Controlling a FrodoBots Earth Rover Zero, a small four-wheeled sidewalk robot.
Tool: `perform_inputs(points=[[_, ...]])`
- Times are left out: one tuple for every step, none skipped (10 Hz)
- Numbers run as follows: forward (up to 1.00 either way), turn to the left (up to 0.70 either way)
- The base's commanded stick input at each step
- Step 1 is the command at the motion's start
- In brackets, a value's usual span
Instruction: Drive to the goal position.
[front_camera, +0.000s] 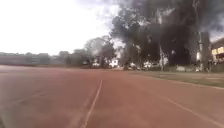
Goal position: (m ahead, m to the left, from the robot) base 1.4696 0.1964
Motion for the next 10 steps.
perform_inputs(points=[[0.7,0.0],[0.7,0.0],[0.7,0.0],[0.7,0.0],[0.7,0.0],[0.7,0.0],[0.7,0.0],[0.7,0.0],[0.7,0.0],[0.7,0.0]])
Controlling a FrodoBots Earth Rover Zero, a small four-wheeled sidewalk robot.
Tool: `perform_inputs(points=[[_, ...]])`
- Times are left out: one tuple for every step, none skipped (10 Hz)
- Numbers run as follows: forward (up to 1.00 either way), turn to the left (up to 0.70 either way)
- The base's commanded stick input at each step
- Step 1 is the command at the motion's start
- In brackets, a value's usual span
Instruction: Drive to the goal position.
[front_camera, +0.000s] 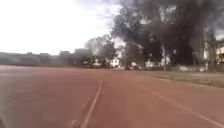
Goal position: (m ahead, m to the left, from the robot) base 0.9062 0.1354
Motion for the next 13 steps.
perform_inputs(points=[[0.7,0.0],[0.7,0.0],[0.7,0.0],[0.7,0.0],[0.7,0.0],[0.7,0.0],[0.7,0.0],[0.7,0.0],[0.7,0.0],[0.7,0.0],[0.7,0.0],[0.7,0.0],[0.7,0.0]])
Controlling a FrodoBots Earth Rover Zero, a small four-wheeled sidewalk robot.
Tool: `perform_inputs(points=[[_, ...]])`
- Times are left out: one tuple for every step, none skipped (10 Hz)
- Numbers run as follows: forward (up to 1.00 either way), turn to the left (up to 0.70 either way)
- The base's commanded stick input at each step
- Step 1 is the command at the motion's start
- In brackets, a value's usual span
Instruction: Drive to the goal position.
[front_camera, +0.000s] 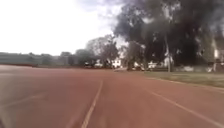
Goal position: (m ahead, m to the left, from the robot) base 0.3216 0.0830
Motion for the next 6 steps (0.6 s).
perform_inputs(points=[[0.7,0.0],[0.7,0.0],[0.7,0.0],[0.7,0.0],[0.7,0.0],[0.7,0.0]])
